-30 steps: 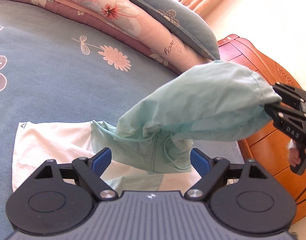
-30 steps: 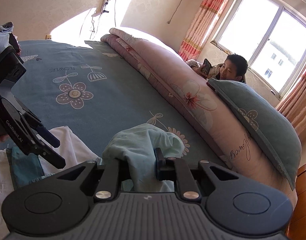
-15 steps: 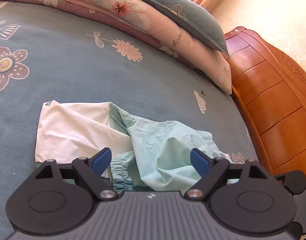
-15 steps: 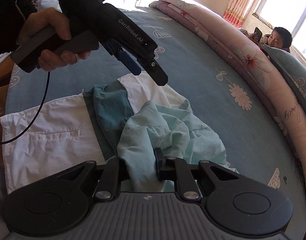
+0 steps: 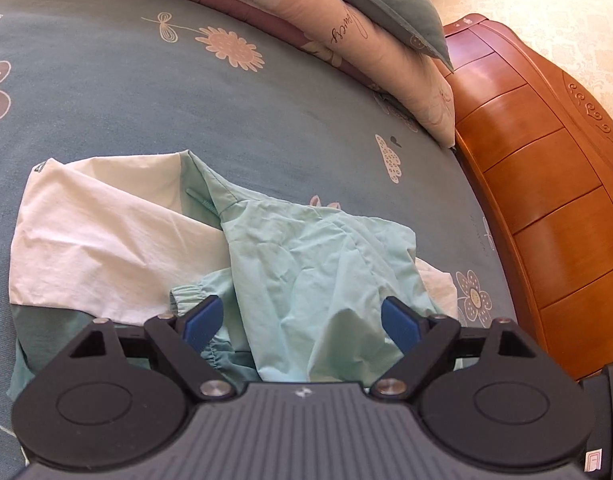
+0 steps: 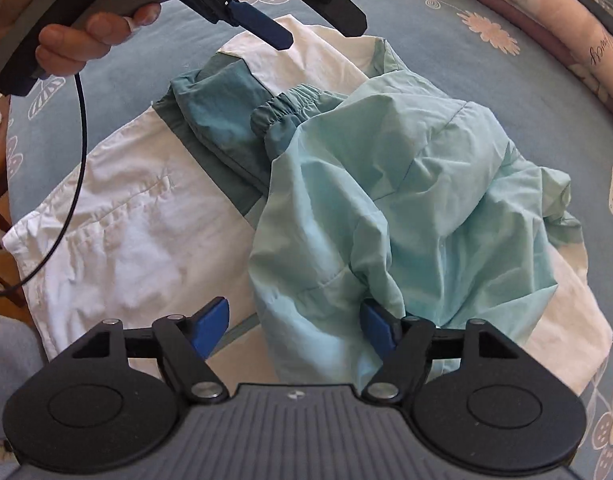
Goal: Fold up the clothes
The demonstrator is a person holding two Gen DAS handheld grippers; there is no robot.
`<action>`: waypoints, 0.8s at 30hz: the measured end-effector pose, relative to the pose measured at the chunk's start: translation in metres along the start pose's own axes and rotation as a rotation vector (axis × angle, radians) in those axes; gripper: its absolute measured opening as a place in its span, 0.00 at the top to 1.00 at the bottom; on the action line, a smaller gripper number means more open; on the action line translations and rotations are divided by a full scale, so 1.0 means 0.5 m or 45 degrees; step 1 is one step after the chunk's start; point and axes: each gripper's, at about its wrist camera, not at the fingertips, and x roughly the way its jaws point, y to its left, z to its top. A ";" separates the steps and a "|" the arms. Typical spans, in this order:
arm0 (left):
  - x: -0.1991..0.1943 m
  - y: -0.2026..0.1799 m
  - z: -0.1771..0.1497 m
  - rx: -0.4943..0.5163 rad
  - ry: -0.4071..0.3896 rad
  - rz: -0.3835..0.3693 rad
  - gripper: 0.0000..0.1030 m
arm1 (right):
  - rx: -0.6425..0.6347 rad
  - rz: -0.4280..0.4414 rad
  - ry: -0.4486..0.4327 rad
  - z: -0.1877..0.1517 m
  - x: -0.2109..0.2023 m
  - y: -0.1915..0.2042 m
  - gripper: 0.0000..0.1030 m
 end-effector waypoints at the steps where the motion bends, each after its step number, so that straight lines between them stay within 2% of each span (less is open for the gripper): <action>1: 0.008 0.002 -0.001 -0.013 0.018 -0.008 0.17 | 0.018 0.004 -0.009 -0.002 0.002 0.003 0.26; 5: 0.038 0.012 -0.003 -0.039 0.074 0.005 0.17 | 0.124 0.043 -0.144 -0.021 -0.040 -0.016 0.26; 9: 0.068 0.025 0.008 -0.123 0.081 -0.017 0.19 | 0.294 0.030 -0.312 -0.024 -0.118 -0.085 0.26; 12: 0.095 0.030 0.025 -0.165 0.062 -0.022 0.19 | 0.433 0.002 -0.420 -0.002 -0.153 -0.160 0.28; 16: 0.147 0.046 0.042 -0.218 0.084 0.048 0.25 | 0.549 -0.052 -0.422 0.016 -0.112 -0.245 0.37; 20: 0.184 0.066 0.042 -0.275 0.133 0.013 0.28 | 0.713 -0.047 -0.337 -0.002 -0.033 -0.309 0.45; 22: 0.201 0.076 0.038 -0.299 0.145 -0.003 0.36 | 0.799 -0.014 -0.311 -0.014 0.002 -0.328 0.49; 23: 0.208 0.082 0.038 -0.317 0.150 -0.012 0.51 | 0.827 0.006 -0.301 -0.016 0.015 -0.333 0.53; 24: 0.214 0.087 0.038 -0.341 0.155 -0.009 0.74 | 0.853 0.020 -0.296 -0.018 0.024 -0.337 0.73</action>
